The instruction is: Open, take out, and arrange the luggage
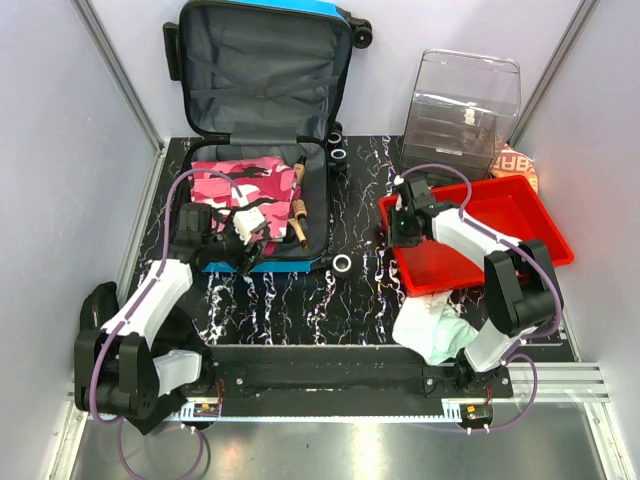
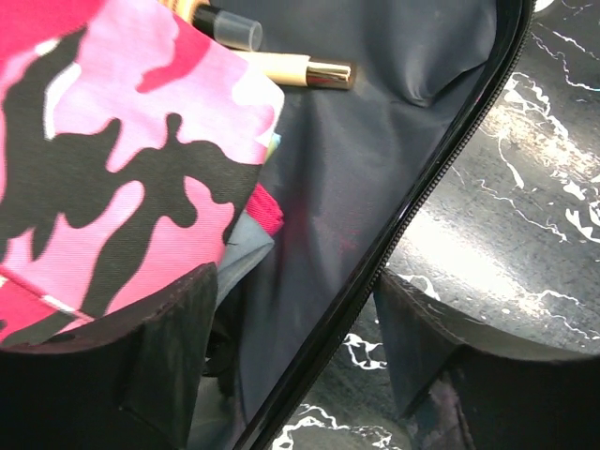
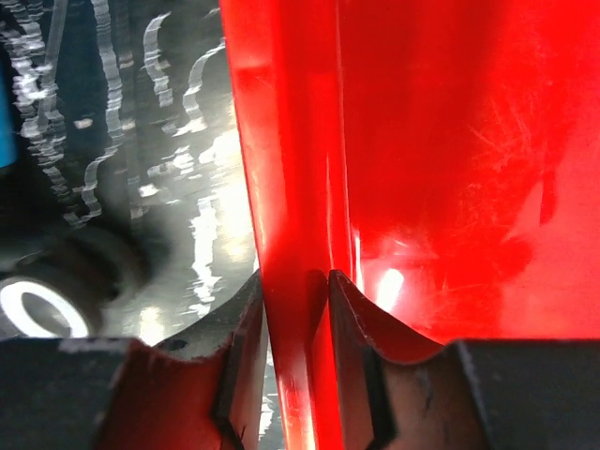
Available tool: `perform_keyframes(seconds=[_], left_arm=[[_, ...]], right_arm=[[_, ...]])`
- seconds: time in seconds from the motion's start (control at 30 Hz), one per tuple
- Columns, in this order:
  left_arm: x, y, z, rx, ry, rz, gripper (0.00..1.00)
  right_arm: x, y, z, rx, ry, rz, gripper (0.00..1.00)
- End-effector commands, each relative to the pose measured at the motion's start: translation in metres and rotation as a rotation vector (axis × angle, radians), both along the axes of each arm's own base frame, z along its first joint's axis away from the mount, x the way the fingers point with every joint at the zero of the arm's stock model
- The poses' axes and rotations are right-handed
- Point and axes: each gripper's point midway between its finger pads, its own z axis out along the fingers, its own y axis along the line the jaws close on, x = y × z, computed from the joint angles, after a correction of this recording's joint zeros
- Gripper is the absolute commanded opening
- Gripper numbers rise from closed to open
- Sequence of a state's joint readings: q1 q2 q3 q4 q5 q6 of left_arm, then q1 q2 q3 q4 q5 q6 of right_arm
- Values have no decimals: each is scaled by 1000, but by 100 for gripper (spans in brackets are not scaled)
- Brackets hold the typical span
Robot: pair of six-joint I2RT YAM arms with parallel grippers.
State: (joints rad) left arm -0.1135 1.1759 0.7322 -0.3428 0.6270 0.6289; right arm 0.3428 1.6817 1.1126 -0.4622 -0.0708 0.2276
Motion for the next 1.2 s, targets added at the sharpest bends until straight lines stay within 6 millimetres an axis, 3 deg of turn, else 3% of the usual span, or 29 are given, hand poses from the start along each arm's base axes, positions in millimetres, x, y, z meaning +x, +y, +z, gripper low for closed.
perform_keyframes(seconds=[0.0, 0.13, 0.33, 0.4, 0.47, 0.6, 0.8, 0.97, 1.07, 1.1, 1.17], left_arm=[[12, 6, 23, 33, -119, 0, 75], [8, 10, 18, 60, -105, -5, 79], [5, 14, 25, 68, -89, 5, 81], [8, 24, 31, 77, -100, 43, 81], [17, 48, 44, 107, -131, 162, 81], [19, 77, 63, 91, -112, 303, 81], [26, 92, 73, -7, -49, 445, 81], [48, 147, 84, -35, -1, 802, 81], [57, 157, 78, -124, 80, 925, 81], [61, 156, 70, -163, 128, 959, 81], [70, 157, 66, -193, 159, 989, 80]], right_arm=[[-1, 52, 34, 178, -112, -15, 36], [-1, 76, 37, 249, -120, -16, 36], [12, 88, 50, 342, -185, -49, 40], [12, 96, 49, 369, -169, -28, 40], [13, 104, 49, 398, -148, -6, 43], [16, 112, 55, 430, -164, 28, 44], [23, 102, 73, 342, -207, 50, 61], [32, 83, 107, 195, -335, 39, 70], [36, 104, 133, 144, -426, 93, 74], [43, 118, 151, 175, -470, 113, 74], [44, 154, 144, 243, -442, 194, 75]])
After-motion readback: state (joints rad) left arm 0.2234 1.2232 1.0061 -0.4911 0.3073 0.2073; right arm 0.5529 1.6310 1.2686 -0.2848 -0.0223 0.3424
